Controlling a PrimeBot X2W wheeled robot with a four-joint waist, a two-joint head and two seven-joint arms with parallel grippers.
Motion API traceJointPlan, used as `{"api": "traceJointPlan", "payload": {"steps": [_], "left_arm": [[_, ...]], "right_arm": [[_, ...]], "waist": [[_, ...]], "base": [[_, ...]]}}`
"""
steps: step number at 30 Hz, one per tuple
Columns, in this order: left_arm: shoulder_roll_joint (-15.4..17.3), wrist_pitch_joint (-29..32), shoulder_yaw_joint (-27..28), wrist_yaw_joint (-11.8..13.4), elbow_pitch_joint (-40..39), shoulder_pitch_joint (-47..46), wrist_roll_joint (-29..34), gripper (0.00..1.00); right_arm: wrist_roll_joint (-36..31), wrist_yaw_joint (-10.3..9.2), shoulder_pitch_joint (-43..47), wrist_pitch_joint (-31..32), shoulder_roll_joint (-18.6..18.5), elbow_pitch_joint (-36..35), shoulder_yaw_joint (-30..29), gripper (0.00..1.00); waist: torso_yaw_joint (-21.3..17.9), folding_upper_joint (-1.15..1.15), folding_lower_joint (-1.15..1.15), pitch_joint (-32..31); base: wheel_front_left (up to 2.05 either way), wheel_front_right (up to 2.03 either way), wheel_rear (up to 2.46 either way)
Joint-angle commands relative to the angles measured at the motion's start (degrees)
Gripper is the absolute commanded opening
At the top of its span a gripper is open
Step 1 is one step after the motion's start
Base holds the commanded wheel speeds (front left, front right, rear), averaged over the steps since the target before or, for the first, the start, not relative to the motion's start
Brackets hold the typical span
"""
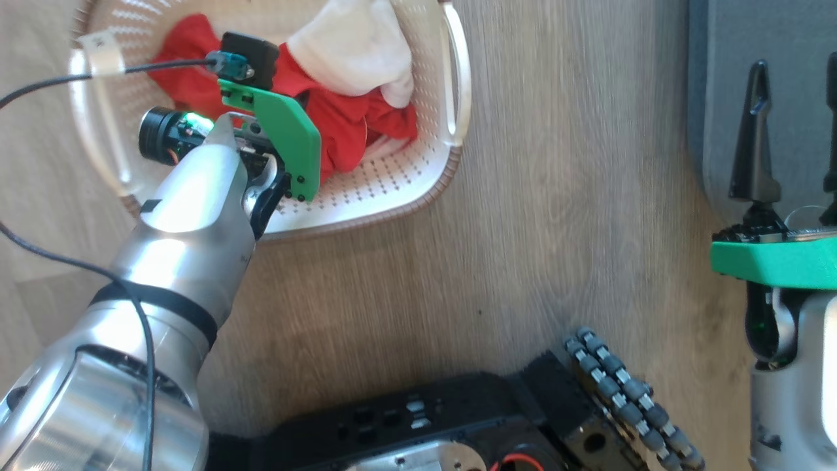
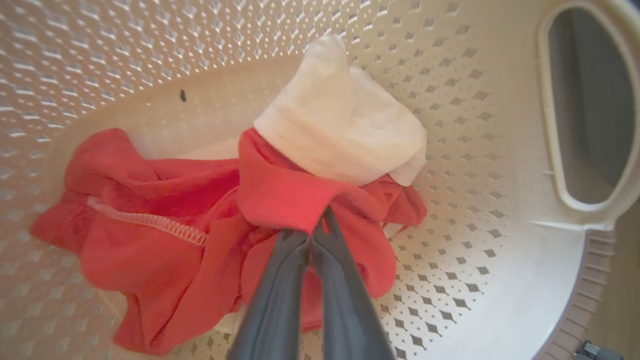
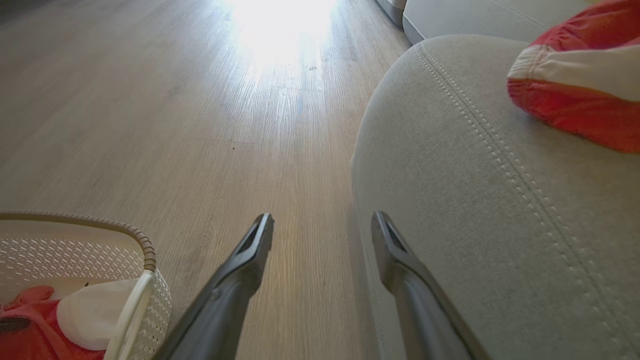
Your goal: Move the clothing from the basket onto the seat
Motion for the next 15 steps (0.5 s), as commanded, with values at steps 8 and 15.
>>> {"api": "traceJointPlan", "payload": {"steps": [8,15], "left_arm": [[1.1,-10.8,2.9,0.9,-0.3,2.5,-1.6,0.00],[4.2,-12.5,8.0,3.6,-9.1,8.4,-1.9,0.00]], "right_arm": [[-3.9,-0.02,1.2,-0.4,0.0,1.5,1.0,1.00],[-6.9,-0.02,3.1,-0.4,-0.7,4.0,0.4,1.00]], "waist": [[5.4,0.00,0.00,-12.8],[9.2,0.00,0.00,-24.3]], "base": [[0.00,0.00,0.00],[0.00,0.00,0.00]]}}
